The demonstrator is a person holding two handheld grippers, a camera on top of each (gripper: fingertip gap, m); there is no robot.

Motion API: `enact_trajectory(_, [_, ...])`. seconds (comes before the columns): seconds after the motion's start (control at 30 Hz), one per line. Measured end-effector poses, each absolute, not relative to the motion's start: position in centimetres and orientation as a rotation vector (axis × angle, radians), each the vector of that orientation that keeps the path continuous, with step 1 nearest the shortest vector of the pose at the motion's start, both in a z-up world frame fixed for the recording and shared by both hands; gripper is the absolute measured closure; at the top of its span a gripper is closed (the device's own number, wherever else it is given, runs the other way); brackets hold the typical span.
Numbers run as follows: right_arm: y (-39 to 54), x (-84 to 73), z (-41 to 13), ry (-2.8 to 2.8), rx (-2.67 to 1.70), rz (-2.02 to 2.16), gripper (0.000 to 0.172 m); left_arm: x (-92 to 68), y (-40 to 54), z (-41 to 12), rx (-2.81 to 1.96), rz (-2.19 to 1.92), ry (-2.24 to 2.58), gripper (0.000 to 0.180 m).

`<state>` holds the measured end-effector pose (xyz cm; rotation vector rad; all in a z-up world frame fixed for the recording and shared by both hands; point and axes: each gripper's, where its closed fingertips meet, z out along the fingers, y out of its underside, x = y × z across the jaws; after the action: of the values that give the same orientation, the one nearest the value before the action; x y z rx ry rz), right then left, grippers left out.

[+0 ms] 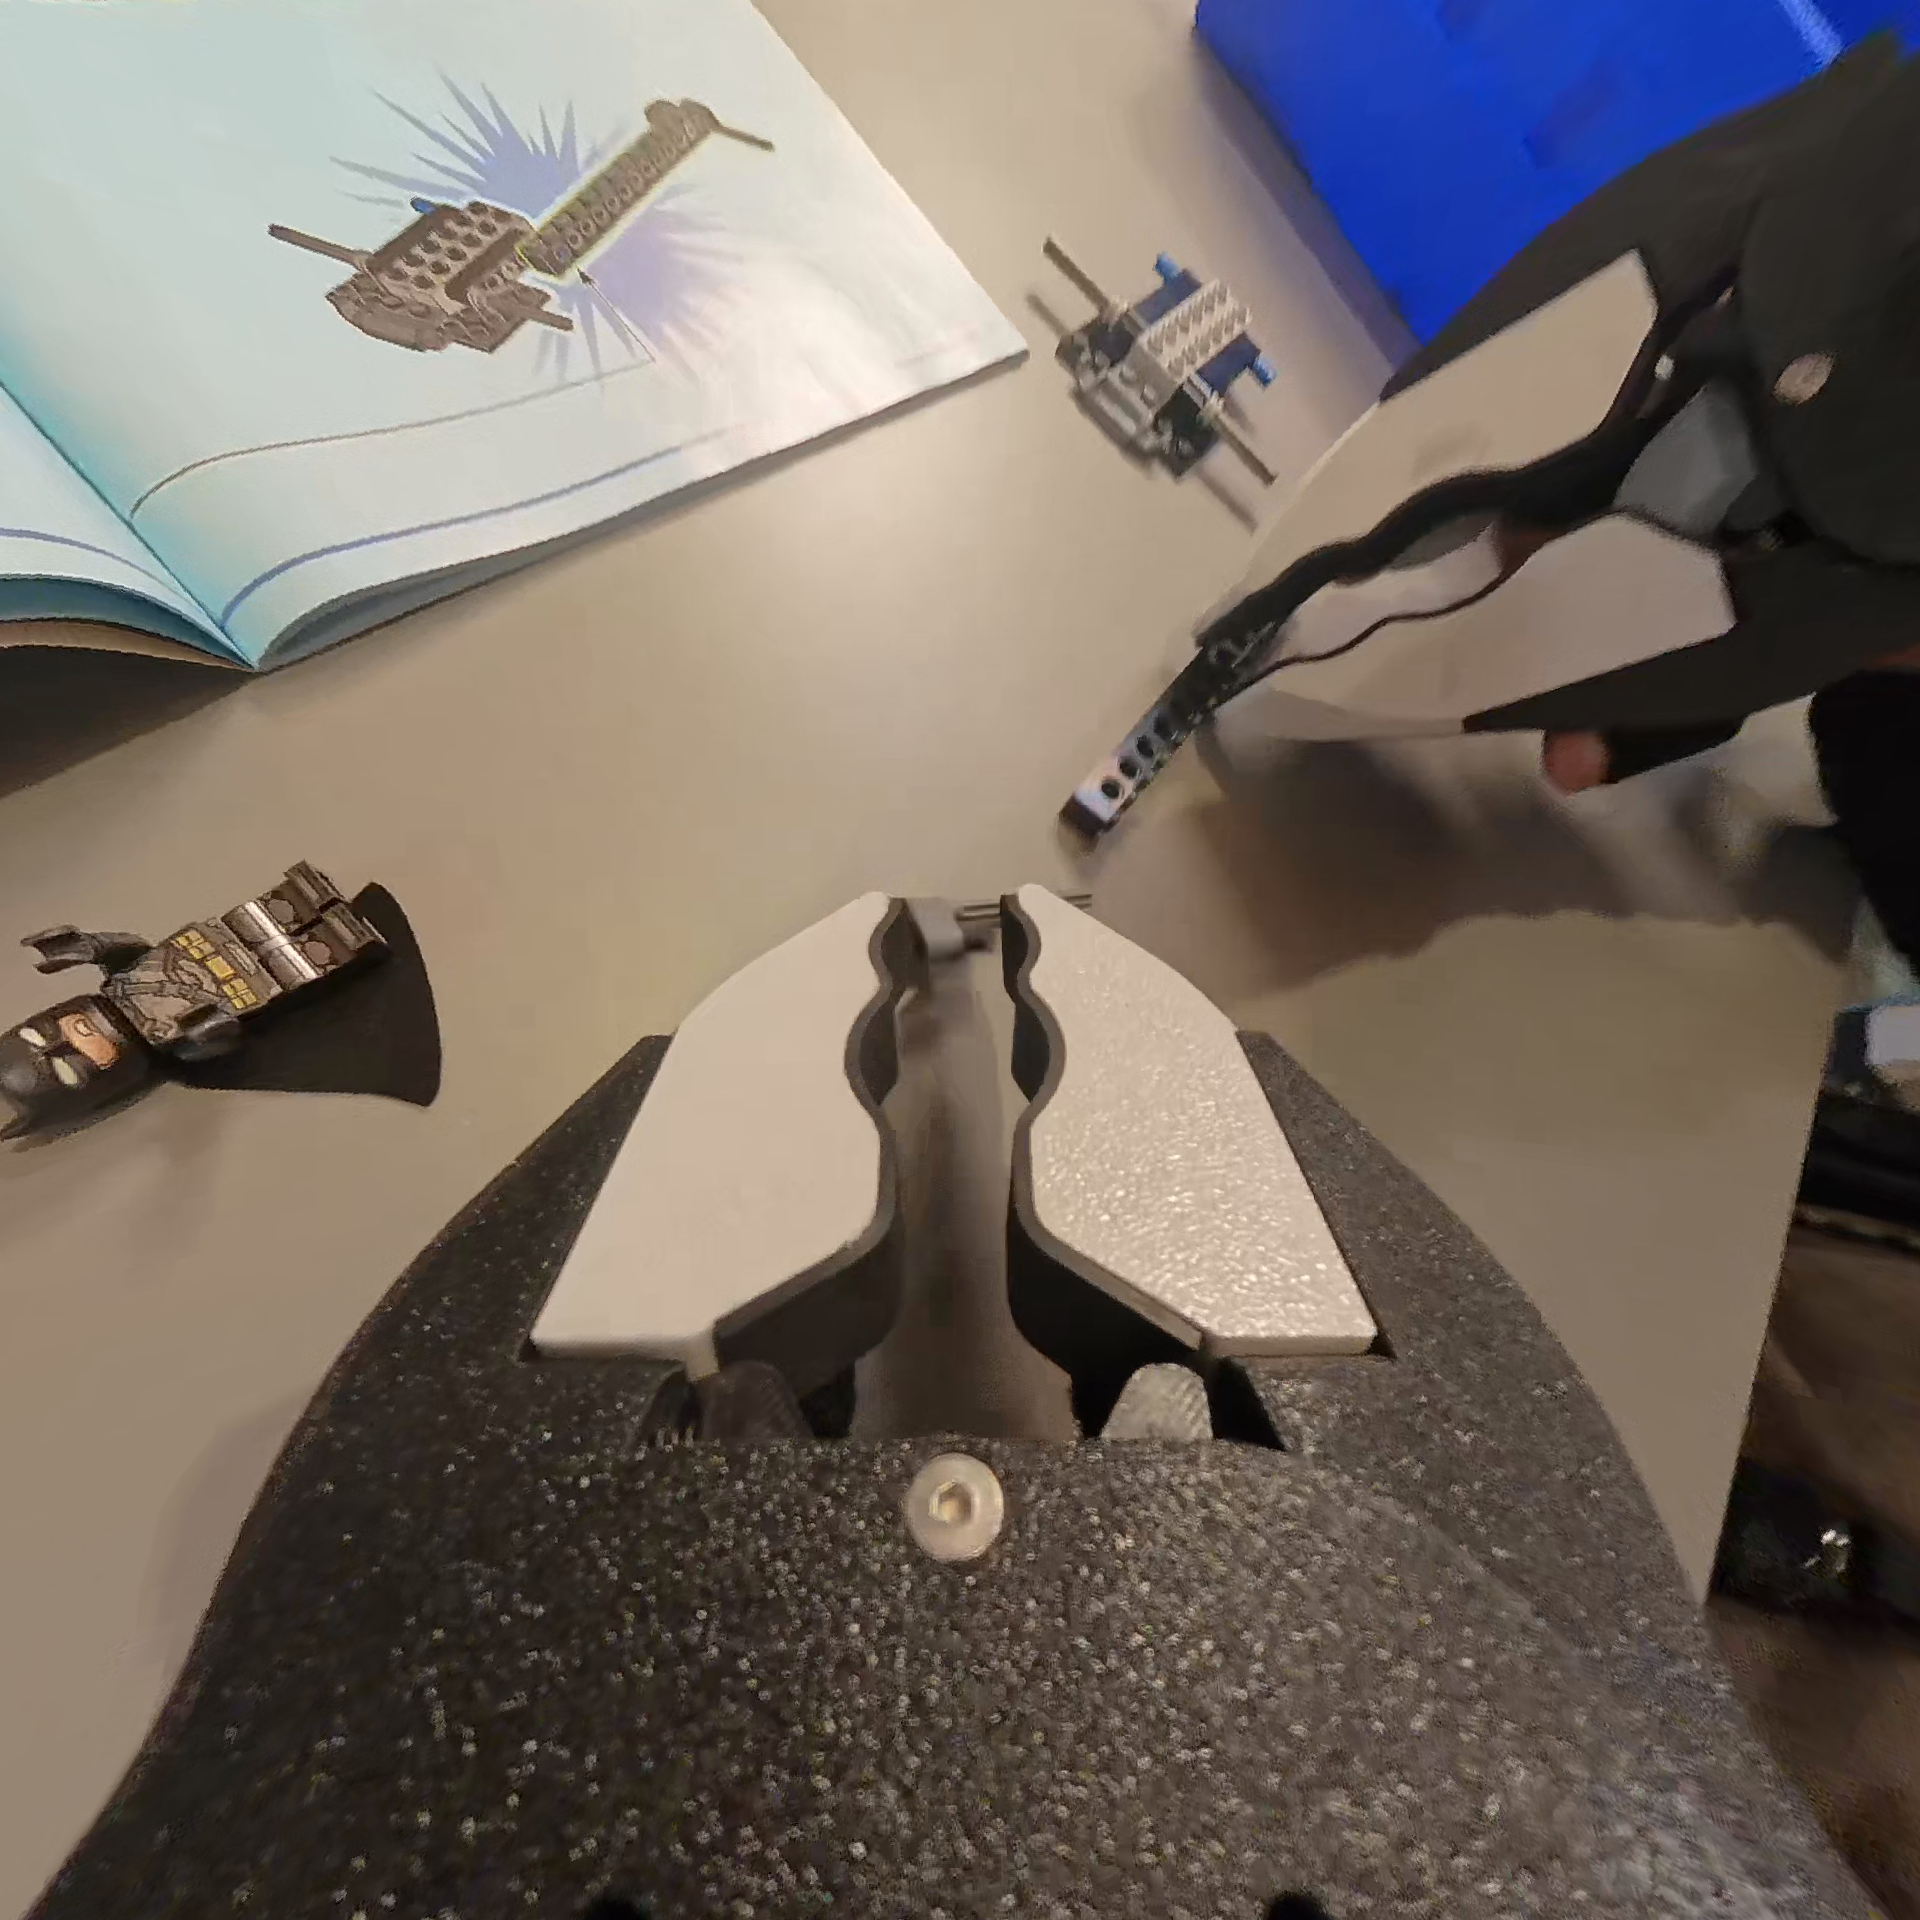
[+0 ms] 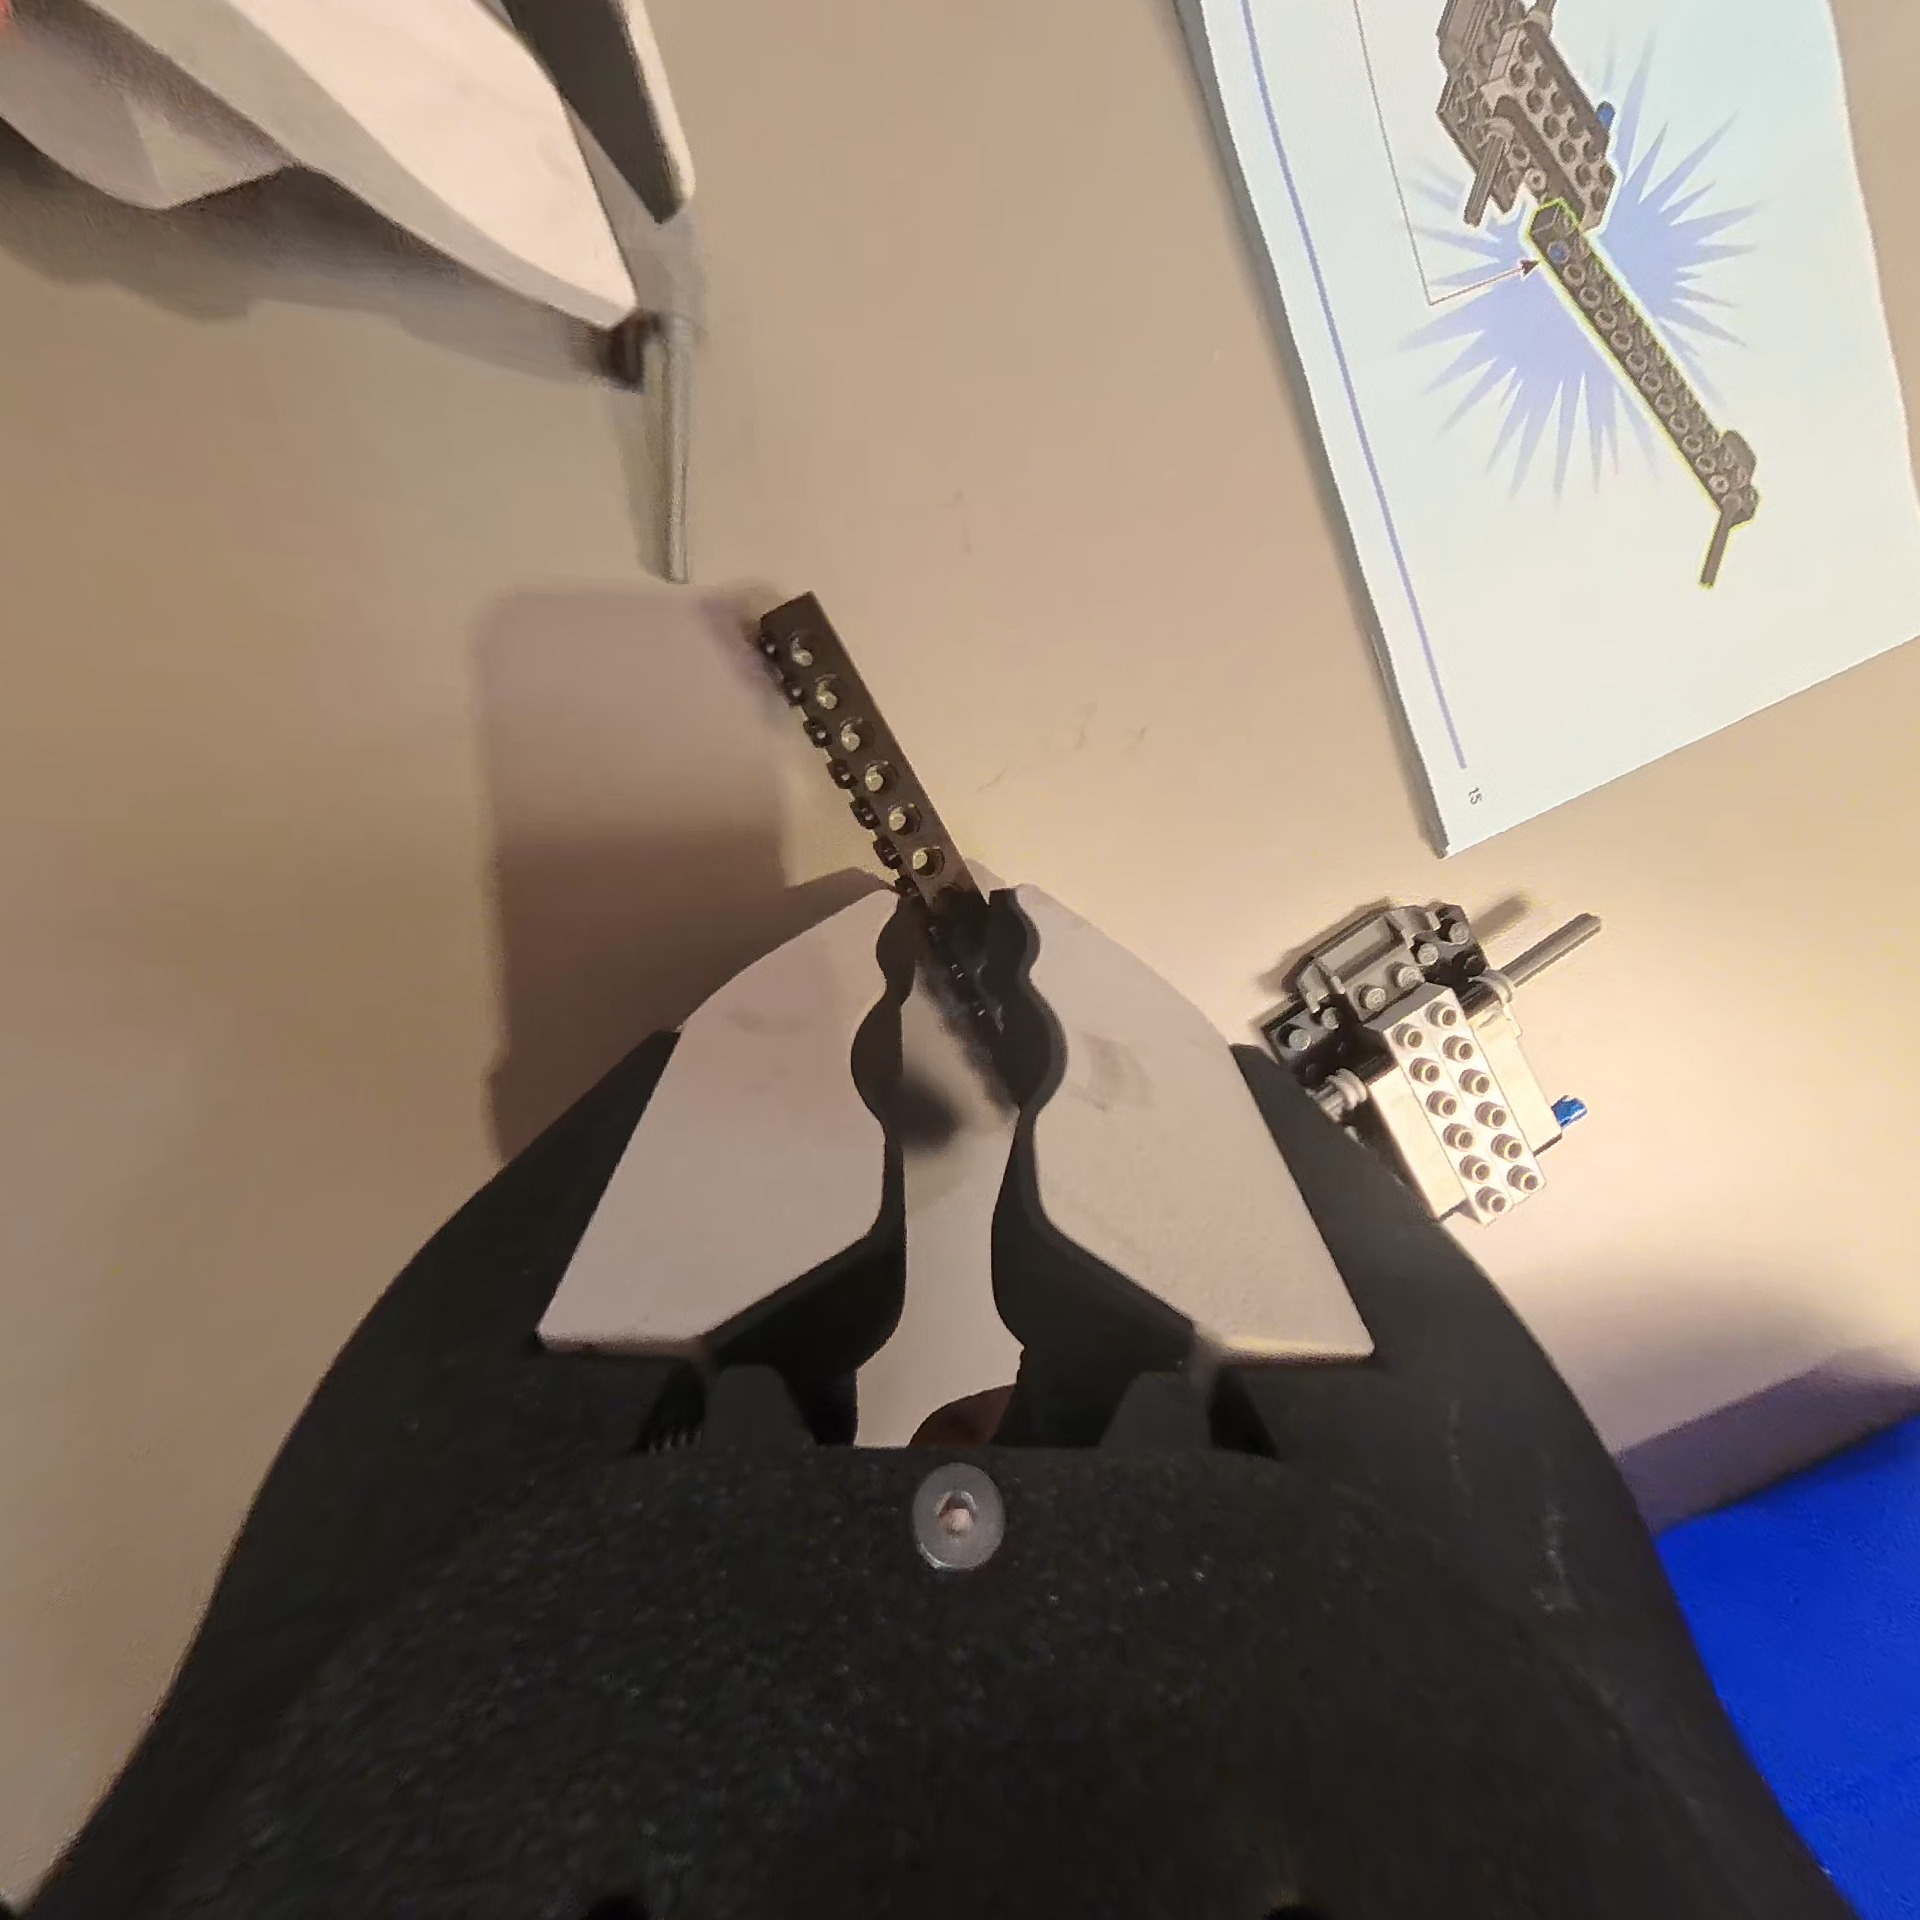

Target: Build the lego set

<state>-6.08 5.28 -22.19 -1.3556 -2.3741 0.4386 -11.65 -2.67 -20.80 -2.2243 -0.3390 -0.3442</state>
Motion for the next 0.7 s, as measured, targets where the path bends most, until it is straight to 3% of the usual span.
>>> enact_trajectory(0.17, [4.6,-5.7,-22.0,-2.378,-1.416,0.558,0.16,-11.5,-3.3,-20.9,-2.297,-0.191,-0.147,0.144])
enact_trajectory(0.5, [1.9,-5.2,-20.4,-2.371,-1.501,0.928,0.172,-8.7,-2.1,-20.6,-2.248,-0.033,0.268,0.138])
enact_trajectory(0.7, [3.1,-4.8,-20.3,-2.327,-1.38,0.737,0.155,-9.2,-2.5,-20.8,-2.269,-0.036,0.227,0.138])
